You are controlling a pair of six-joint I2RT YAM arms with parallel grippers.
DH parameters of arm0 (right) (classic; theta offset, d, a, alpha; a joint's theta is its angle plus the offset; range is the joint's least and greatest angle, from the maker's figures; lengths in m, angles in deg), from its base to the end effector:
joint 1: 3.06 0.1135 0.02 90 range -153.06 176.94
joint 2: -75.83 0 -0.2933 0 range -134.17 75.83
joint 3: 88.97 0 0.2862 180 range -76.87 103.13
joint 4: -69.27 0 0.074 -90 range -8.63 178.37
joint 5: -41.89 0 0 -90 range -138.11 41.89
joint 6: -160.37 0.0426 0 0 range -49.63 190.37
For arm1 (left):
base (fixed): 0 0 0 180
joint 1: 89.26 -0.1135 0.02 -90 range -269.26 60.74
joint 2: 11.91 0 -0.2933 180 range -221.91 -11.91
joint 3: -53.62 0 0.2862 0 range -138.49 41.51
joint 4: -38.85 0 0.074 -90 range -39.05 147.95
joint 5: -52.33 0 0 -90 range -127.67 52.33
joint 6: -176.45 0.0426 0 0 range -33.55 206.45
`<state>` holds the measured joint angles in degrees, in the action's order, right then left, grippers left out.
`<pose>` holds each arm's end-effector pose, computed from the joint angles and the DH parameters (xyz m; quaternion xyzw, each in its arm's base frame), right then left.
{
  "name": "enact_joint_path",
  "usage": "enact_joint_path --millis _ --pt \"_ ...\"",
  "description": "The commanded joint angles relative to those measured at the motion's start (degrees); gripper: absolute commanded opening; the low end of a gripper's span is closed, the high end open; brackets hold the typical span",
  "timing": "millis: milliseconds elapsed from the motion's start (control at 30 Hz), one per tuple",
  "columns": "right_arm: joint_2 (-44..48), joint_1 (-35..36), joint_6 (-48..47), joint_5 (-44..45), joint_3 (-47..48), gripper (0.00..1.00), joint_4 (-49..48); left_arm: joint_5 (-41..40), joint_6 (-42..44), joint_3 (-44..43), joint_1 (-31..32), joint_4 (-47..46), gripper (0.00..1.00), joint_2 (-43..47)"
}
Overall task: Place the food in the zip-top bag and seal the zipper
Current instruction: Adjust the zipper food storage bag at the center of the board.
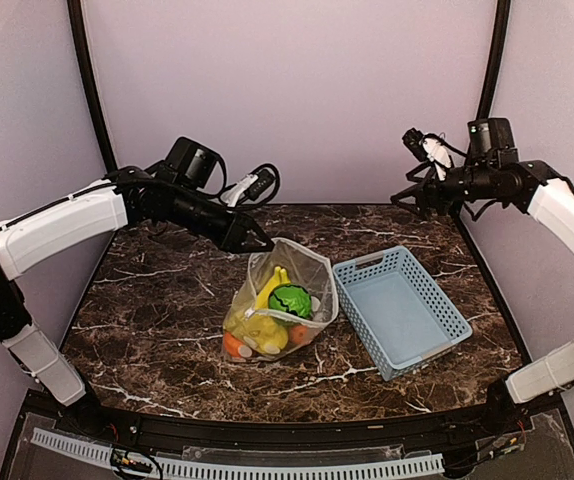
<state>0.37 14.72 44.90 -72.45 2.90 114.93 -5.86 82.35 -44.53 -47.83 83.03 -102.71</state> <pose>0.2987 0.1142 0.4231 -0.4099 0.7447 0.1483 0.5054 0.2822 -0.2790 0.3773 0.3914 0.7756 -0.3925 0.3020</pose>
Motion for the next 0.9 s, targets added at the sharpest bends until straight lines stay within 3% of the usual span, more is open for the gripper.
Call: enact_joint_path --millis 0,133,267,567,867 --pt "1.34 2.76 -6.95 -22.42 -1.10 0.75 5.39 -1.61 1.17 -1.94 0.19 2.49 0.01 0.40" --pt "1.20 6.40 -9.40 -31.96 0.21 0.67 9.88 -1.56 0.29 -2.00 0.12 1.95 0.01 -0.56" --pt "-0.30 9.15 -9.62 -31.29 0.65 0.61 10.44 -0.76 -1.52 -1.07 0.22 -0.15 0.01 -1.13" --pt "-3.45 28.08 -21.00 -7.86 -3.02 0.53 12.65 -1.18 -3.03 0.05 0.18 -3.16 0.01 -1.02" --pt "-6.78 35.99 -28.54 5.56 -4.54 0.53 15.00 -0.95 -3.25 0.22 0.10 -3.24 0.01 -1.23"
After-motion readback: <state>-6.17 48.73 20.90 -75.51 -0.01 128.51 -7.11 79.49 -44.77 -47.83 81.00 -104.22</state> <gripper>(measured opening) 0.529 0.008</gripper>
